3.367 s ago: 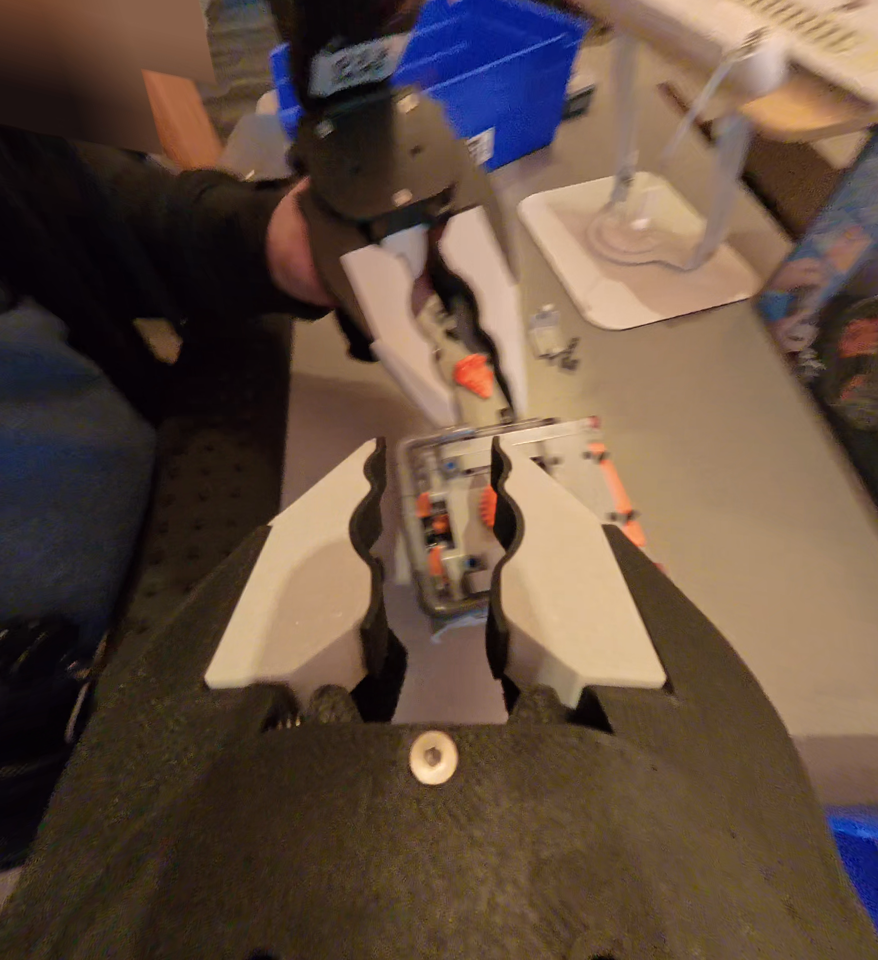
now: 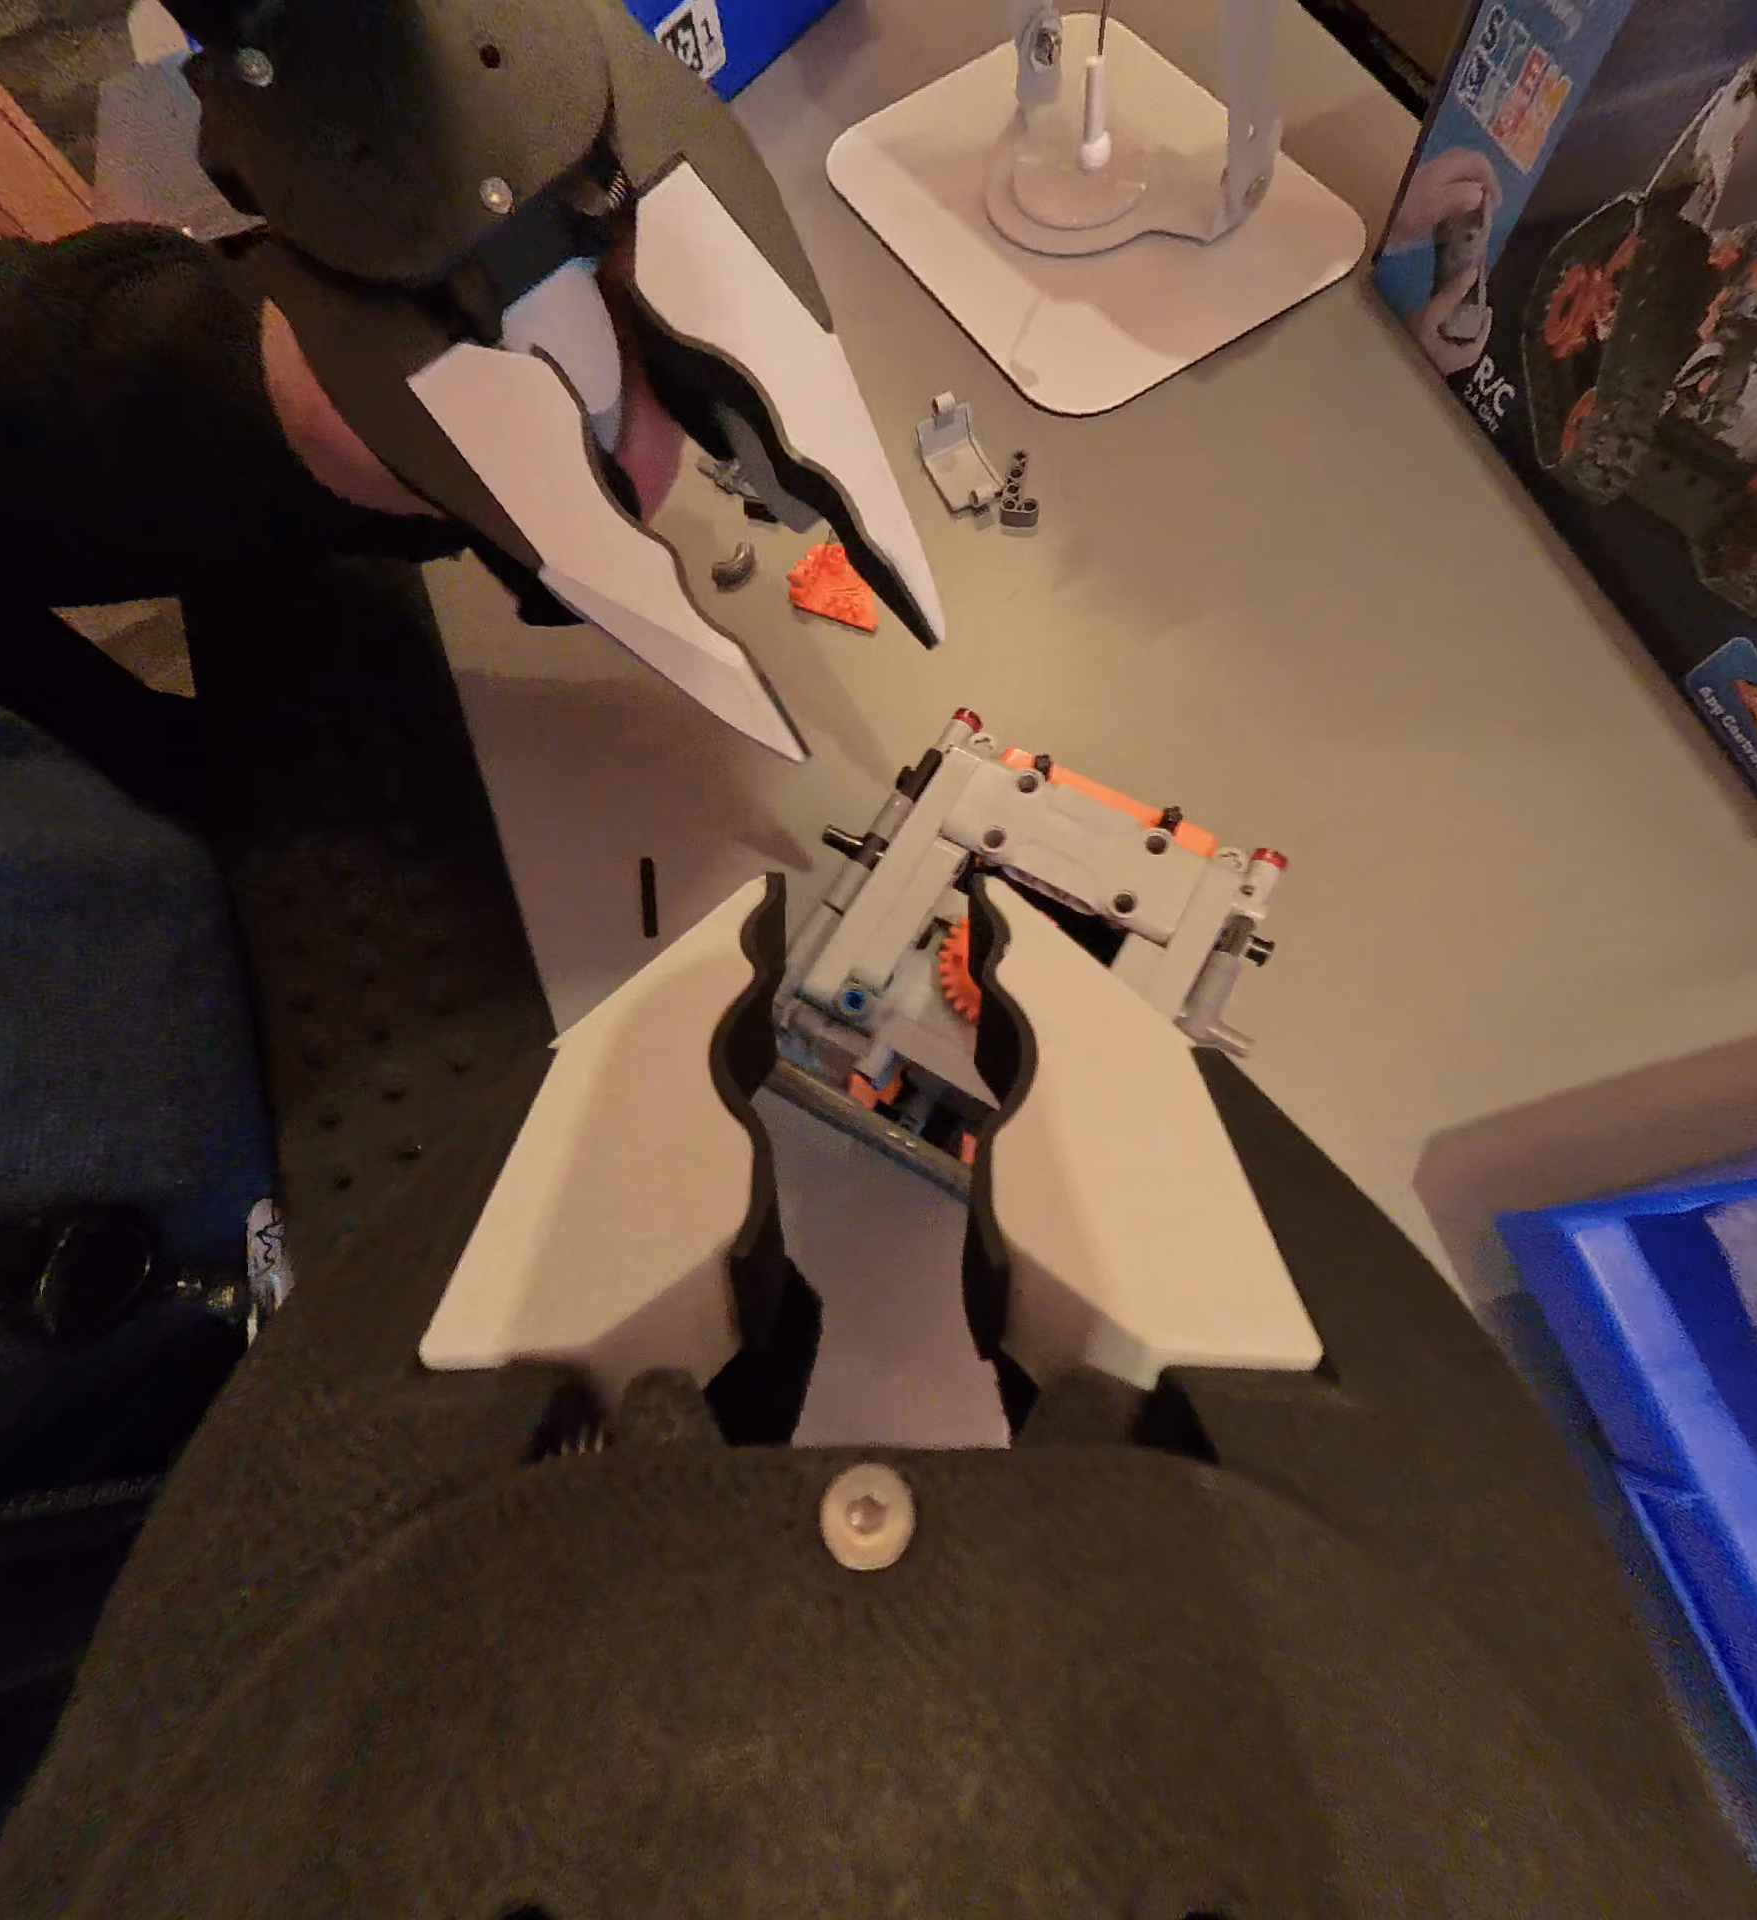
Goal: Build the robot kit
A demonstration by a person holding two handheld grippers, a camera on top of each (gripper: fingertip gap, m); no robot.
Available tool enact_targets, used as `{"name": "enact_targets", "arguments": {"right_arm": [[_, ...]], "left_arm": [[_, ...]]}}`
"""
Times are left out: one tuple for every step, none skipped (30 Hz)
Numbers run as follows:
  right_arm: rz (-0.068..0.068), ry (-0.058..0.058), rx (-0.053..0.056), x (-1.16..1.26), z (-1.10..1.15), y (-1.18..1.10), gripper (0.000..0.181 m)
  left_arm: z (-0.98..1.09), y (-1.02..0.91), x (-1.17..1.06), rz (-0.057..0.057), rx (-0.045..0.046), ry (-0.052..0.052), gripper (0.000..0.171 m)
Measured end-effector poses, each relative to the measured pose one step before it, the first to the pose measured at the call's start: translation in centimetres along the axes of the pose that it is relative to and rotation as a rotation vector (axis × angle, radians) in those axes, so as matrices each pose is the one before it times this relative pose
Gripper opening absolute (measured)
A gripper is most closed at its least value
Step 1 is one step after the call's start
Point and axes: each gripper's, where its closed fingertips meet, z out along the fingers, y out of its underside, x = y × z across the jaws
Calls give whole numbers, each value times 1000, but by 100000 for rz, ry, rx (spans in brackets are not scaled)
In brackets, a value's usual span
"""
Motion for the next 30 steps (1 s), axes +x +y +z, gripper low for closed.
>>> {"name": "enact_targets", "arguments": {"right_arm": [[334, 1193, -1512, -420, 377, 277, 33], [-836, 2769, -1883, -248, 429, 366, 33], [-1142, 4791, -1700, 48, 431, 331, 33], [-213, 4187, -2390, 75, 474, 398, 35], [655, 3334, -1301, 101, 412, 270, 38], [832, 2401, 546, 66, 328, 37, 37], [-55, 1598, 809, -61, 250, -7, 35], [-1786, 2654, 483, 80, 105, 14, 32], [-1849, 2516, 60, 165, -13, 82, 27], [-81, -630, 568, -75, -35, 36, 26], [914, -1734, 614, -43, -120, 60, 24], [-436, -1790, 243, 5, -186, 141, 23], [-1318, -2462, 222, -77, -220, 195, 23], [-1870, -2392, 332, -63, -246, 236, 23], [-2647, -2435, -25, -108, -301, 306, 23], [-2994, -2504, -366, -157, -330, 341, 22], [-1479, -2370, 164, -99, -273, 263, 22], [334, -2479, 1135, -69, -195, 138, 23], [-173, -1845, 1094, -68, -177, 107, 23], [-1619, -170, 425, 2, -138, 134, 22], [-849, 405, 615, 87, -80, 80, 23], [732, -478, 969, 3, -38, 21, 23], [337, -483, 901, -44, -32, 0, 22], [-112, 479, 590, 28, -10, 14, 22], [500, 452, 366, 24, 0, -16, 22], [-149, 267, 94, -58, -35, 32, 22], [345, 271, 219, -24, -89, 17, 22], [1280, -262, 1416, -133, -166, -172, 23], [1864, -277, 2589, -140, -397, -344, 29], [2366, 1661, 1483, 132, -663, -153, 33]], "left_arm": [[252, 135, 84, 5050, -1168, 572, 32], [301, 386, -161, 5003, -3680, -1248, 32], [227, 154, -108, 5484, -2393, -1151, 30], [184, -75, 95, 4465, -420, 409, 25], [249, 63, -12, 2536, -784, -66, 25], [255, 132, 77, 1362, -1084, 586, 24], [148, -43, 90, 1053, 274, 195, 22], [90, -59, -34, 1211, 340, -1043, 20], [133, 88, -87, 1786, -841, -1491, 20], [175, 101, 235, 1671, -972, 892, 20], [74, -24, 88, 1139, -184, 19, 20], [-16, -140, 143, 1088, 378, 438, 20], [-22, -132, 271, 199, 361, 1200, 19], [-6, -121, 338, -288, 339, 1101, 18], [-58, -186, 340, 148, 466, 616, 15], [-33, -210, 595, -144, 323, 1951, 9], [76, -232, 538, -1346, 293, 1573, 11], [108, -201, 341, -2416, 264, 480, 13], [74, -159, 122, -3357, 386, -146, 11], [58, -185, 211, -4342, 823, 1666, 10], [95, -172, 288, -5052, 1217, 2801, 15], [43, -131, 145, -4759, 1551, 2234, 18], [-29, -51, 3, -3473, 1257, 1323, 16], [-11, -43, 59, -3344, 839, 1670, 16], [-2, -33, -3, -3840, 287, 935, 16], [-8, -46, 32, -2647, 499, 517, 15], [35, 45, 136, -849, 345, 830, 15], [8, -8, 153, -516, 481, 868, 14], [-37, -27, 124, -928, 147, 1090, 13], [-79, -36, 68, -72, -67, 856, 15]]}}
